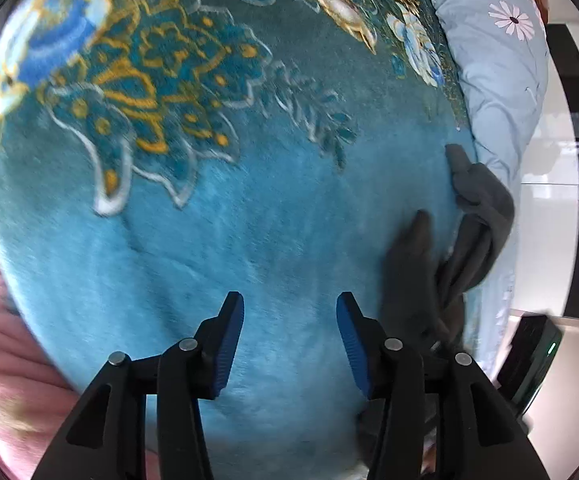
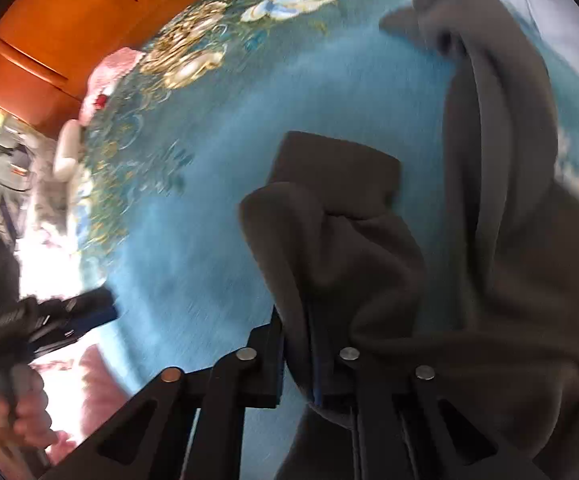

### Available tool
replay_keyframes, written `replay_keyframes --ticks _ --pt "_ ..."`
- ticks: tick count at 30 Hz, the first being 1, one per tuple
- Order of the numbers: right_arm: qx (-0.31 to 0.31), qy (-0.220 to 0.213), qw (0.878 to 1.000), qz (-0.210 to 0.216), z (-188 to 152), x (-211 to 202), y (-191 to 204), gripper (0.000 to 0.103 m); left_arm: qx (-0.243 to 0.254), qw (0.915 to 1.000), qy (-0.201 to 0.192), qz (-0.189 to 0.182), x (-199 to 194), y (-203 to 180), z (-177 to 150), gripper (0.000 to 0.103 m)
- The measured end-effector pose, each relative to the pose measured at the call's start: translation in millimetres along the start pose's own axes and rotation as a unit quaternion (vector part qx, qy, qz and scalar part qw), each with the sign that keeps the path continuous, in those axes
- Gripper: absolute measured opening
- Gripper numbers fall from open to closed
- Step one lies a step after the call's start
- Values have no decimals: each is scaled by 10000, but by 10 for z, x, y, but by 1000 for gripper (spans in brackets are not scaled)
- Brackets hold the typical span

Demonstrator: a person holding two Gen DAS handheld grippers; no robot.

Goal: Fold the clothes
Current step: 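Grasp the leg cuff with the left gripper and lift it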

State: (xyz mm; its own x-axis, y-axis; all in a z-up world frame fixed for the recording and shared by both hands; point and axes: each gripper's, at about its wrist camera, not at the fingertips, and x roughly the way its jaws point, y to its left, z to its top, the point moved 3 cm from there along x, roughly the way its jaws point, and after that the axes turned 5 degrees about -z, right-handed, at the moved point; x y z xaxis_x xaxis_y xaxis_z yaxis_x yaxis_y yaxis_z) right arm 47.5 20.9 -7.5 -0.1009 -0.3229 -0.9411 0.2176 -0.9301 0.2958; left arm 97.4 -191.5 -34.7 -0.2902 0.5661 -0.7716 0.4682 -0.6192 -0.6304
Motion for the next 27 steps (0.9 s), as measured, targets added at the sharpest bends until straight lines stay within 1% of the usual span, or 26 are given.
replay_keyframes --ticks 1,3,5,6,9,11,14,17,19,21,24,27 --pt "73 -2 9996 284 -102 -28 7 10 -22 9999 73 -108 50 -15 -20 51" --pt "212 -24 9958 888 -306 -72 41 10 -58 9990 264 -351 195 -58 -72 58" --pt "317 -57 9925 1182 -505 -125 72 10 -120 9977 413 -521 321 -92 -139 59" --pt "336 -61 9920 1218 -579 -134 86 10 -150 9969 480 -610 367 -106 -166 60" --pt "288 -28 9940 1057 -715 -117 126 10 -305 9933 676 -886 493 -134 -246 61" --pt "214 8 9949 985 -735 -106 158 10 -453 9910 715 -1035 488 -117 -293 61" --pt "455 -23 9931 1076 -673 -88 104 11 -679 9876 594 -1285 385 -37 -283 61" --pt "608 -73 9917 1127 -675 -115 43 11 -870 9862 326 -1371 266 52 -231 67" --pt "555 -56 9923 1104 -675 -111 72 13 -882 9843 327 -1495 273 15 -227 68" --pt "469 16 9935 1040 -668 -51 155 14 -740 9841 528 -1524 358 -110 -257 68" --pt "453 27 9948 908 -743 -39 174 14 -330 9856 719 -1497 415 -317 -313 68" --pt "399 -43 9960 799 -751 -78 182 14 204 9915 801 -1000 520 -488 -287 67"
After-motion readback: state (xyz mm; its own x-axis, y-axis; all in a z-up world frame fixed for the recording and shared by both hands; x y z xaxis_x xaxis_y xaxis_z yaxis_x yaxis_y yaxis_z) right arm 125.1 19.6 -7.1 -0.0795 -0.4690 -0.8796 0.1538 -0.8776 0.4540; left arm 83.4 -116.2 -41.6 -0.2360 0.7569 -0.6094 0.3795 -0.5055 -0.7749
